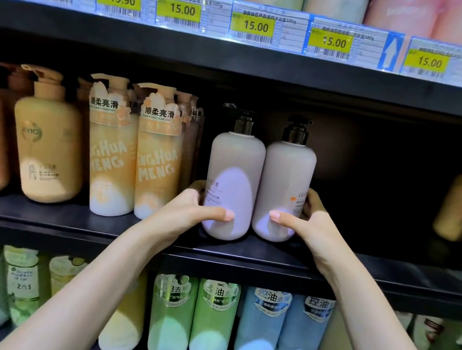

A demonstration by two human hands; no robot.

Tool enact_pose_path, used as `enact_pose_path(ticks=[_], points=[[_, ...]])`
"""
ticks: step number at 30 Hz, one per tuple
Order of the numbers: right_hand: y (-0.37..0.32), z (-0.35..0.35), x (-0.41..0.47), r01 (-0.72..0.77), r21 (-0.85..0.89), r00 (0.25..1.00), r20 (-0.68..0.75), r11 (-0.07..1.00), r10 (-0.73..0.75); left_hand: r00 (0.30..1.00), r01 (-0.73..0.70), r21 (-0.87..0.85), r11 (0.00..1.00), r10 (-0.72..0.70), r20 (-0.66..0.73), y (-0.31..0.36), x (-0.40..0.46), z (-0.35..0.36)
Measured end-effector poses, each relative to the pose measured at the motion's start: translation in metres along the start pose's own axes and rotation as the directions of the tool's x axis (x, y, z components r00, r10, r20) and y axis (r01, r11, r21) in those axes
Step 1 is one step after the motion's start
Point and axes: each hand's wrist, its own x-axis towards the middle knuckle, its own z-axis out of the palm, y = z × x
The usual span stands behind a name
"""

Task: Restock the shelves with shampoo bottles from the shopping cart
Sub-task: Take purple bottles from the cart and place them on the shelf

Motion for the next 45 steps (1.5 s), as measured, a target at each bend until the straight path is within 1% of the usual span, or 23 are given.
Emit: enact_pose_path(ticks=[3,5,9,11,14,18,23,25,29,32,34,37,41,43,45], points=[[0.001,0.000,0.001,0.001,0.004,1.000,0.006,1.000,-0.001,1.000,-0.012,0.050,0.999,0.012,0.014,0.001,-0.003,0.005],[0.000,0.000,0.000,0.000,0.007,1.000,0.008,1.000,0.000,0.999,-0.006,0.058,0.998,0.003,0.049,0.004,-0.003,0.007],[0.000,0.000,0.000,-0.004,0.005,1.000,0.011,1.000,0.004,0.998,-0.012,-0.036,0.999,0.014,0.056,0.004,-0.003,0.000],[-0.001,0.000,0.000,-0.002,0.006,1.000,0.004,1.000,0.002,0.998,-0.021,-0.039,0.999,0.023,0.058,0.003,-0.003,0.000],[-0.003,0.001,-0.001,-0.003,-0.005,1.000,-0.010,1.000,0.003,0.999,-0.045,0.008,0.999,0.045,0.019,0.003,-0.003,0.005],[-0.005,0.001,-0.004,-0.012,-0.025,1.000,0.003,1.000,0.012,0.999,-0.014,0.091,0.996,0.017,-0.038,0.004,-0.003,0.008],[-0.009,0.003,-0.006,-0.011,-0.033,1.000,0.002,0.999,0.011,0.999,-0.034,-0.001,0.999,0.034,-0.034,0.007,-0.005,0.004],[-0.010,0.004,-0.007,-0.013,-0.055,1.000,0.005,0.998,0.014,0.999,-0.035,0.011,0.999,0.035,-0.018,0.008,-0.006,0.005],[-0.011,0.005,-0.009,-0.001,-0.092,1.000,0.004,0.996,0.002,0.993,-0.042,0.084,0.996,0.051,-0.104,0.009,-0.008,0.009],[-0.011,0.005,-0.007,0.007,-0.130,1.000,0.004,0.991,-0.007,0.984,0.001,0.157,0.988,0.027,-0.177,0.011,-0.007,0.009],[-0.012,0.006,-0.002,0.008,-0.165,1.000,0.006,0.986,-0.007,0.976,0.025,0.147,0.989,0.008,-0.217,0.010,-0.004,0.009],[-0.013,0.008,0.013,-0.012,-0.191,0.999,0.033,0.982,0.019,0.963,0.012,0.111,0.994,0.018,-0.269,0.006,0.005,0.011],[-0.015,0.011,0.034,-0.040,-0.206,0.996,0.074,0.978,0.057,0.927,0.055,0.201,0.978,0.025,-0.374,-0.003,0.029,0.015],[-0.013,0.013,0.042,-0.053,-0.196,0.995,0.070,0.979,0.068,0.924,0.063,0.153,0.986,0.000,-0.381,-0.007,0.040,0.016],[-0.011,0.014,0.050,-0.075,-0.197,0.994,0.059,0.978,0.088,0.928,0.086,0.152,0.985,-0.023,-0.373,-0.009,0.051,0.015]])
